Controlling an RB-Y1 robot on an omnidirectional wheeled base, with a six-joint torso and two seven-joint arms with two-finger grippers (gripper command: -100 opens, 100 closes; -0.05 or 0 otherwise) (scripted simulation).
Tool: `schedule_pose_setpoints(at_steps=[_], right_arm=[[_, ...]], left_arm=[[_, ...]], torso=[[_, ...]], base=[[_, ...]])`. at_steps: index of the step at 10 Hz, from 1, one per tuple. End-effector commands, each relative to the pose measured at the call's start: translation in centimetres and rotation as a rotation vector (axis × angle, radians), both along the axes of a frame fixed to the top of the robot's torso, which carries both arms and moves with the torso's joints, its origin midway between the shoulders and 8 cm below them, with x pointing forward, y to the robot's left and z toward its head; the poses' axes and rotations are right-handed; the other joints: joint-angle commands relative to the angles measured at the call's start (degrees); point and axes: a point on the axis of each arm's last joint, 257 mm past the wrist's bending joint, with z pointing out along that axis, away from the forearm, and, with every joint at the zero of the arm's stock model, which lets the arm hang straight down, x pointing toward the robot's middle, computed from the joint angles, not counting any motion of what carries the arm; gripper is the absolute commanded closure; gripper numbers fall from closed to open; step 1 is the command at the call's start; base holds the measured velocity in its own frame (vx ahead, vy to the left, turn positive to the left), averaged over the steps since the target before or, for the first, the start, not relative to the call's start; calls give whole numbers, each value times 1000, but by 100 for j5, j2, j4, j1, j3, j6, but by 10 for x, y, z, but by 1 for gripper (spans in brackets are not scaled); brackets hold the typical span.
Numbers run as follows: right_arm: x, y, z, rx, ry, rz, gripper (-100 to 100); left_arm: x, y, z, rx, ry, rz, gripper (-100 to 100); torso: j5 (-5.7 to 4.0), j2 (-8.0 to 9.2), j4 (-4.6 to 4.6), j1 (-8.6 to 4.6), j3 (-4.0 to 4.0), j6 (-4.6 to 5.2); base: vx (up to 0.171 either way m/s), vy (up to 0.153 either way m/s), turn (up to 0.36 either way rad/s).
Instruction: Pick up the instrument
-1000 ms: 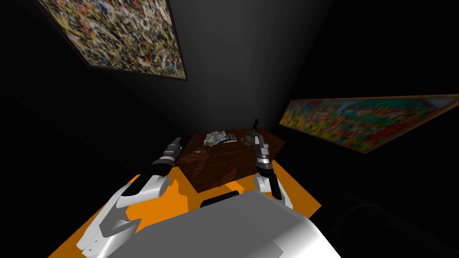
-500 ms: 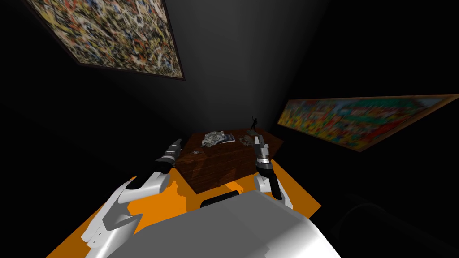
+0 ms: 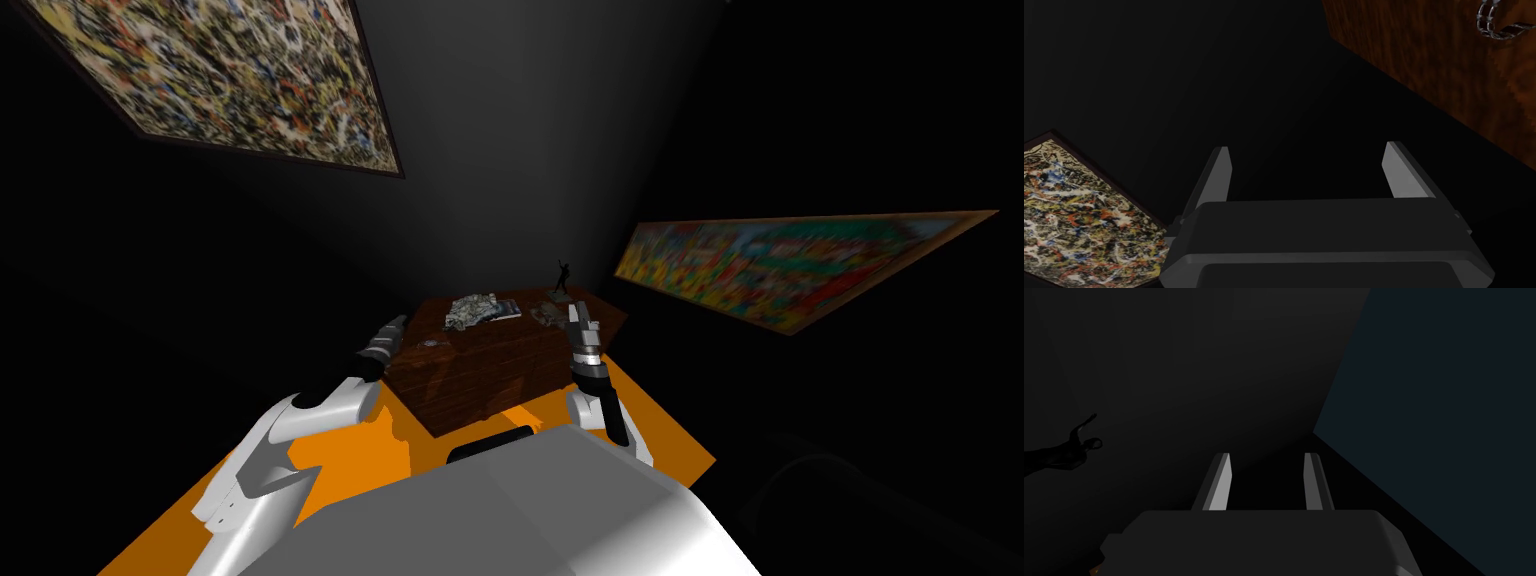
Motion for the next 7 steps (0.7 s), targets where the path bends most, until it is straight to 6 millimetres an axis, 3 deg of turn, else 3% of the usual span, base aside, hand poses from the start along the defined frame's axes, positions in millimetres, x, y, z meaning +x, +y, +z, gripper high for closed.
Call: schedule_pose_setpoints(at_steps=[1, 7], right_arm=[[0, 0, 0, 0, 0, 0, 0], [0, 0, 0, 0, 0, 0, 0]], left_arm=[[0, 5, -10, 6, 46, 11, -100], [-2, 21, -40, 30, 194, 47, -100]], torso=[[0, 0, 0, 0, 0, 0], [0, 1, 0, -1, 1, 0]], base=[[13, -26, -41], [13, -24, -38]])
